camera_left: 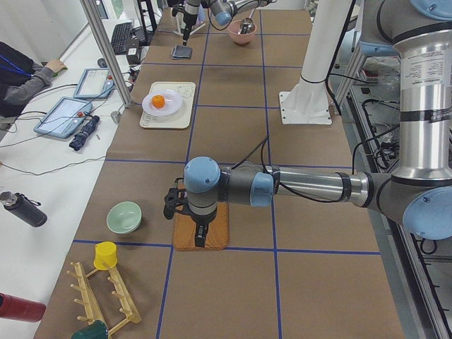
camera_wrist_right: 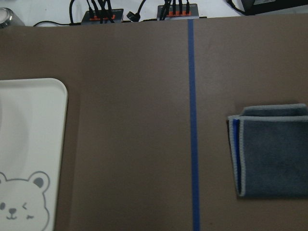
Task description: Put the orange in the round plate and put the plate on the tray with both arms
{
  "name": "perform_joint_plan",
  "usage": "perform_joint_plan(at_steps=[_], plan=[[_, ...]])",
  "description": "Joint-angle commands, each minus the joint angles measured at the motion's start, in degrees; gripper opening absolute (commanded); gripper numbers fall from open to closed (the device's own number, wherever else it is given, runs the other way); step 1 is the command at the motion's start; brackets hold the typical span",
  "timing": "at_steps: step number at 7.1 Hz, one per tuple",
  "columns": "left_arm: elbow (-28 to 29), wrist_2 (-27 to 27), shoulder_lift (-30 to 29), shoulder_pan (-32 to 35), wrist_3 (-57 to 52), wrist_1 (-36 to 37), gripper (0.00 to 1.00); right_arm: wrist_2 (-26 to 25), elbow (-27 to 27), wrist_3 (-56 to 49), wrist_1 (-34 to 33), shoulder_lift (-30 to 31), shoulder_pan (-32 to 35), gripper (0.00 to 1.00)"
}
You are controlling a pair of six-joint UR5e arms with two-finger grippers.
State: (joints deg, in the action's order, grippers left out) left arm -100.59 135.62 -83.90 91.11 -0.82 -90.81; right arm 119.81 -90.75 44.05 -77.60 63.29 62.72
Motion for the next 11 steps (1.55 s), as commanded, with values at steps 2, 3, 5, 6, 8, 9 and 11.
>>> perform_joint_plan(at_steps=[2,3,5,6,8,9,11], plan=[[0.3,0.08,0.14,0.03,0.38,0.45,0.98,7.45,0.4,-30.51,-7.27,9.73,12.66,1.0],[0.3,-0.27,0.4,0.2,-0.14,-0.33,0.98,8.59,0.49,-36.08,-8.35,13.14,15.48,1.0],[0.04,1.65,0.93,0.47,0.21,1.33,0.98,10.37,-0.38,-39.62,-4.96,24.02,20.75,1.0],[0.04,3.05,2.41,0.64,0.03,0.64,0.98,11.06,-0.39,-41.83,0.2,28.25,23.13,1.0],[0.3,2.37,2.95,0.73,0.03,0.46,0.98,11.59,-2.74,-42.02,-3.4,28.56,24.56,1.0],[0.13,2.37,4.0,0.73,0.03,0.46,0.98,11.24,-6.15,-43.5,-9.61,28.56,23.86,1.0],[0.04,2.45,4.62,0.73,-0.06,0.46,0.98,10.46,-7.95,-51.84,-15.03,28.47,25.26,1.0]])
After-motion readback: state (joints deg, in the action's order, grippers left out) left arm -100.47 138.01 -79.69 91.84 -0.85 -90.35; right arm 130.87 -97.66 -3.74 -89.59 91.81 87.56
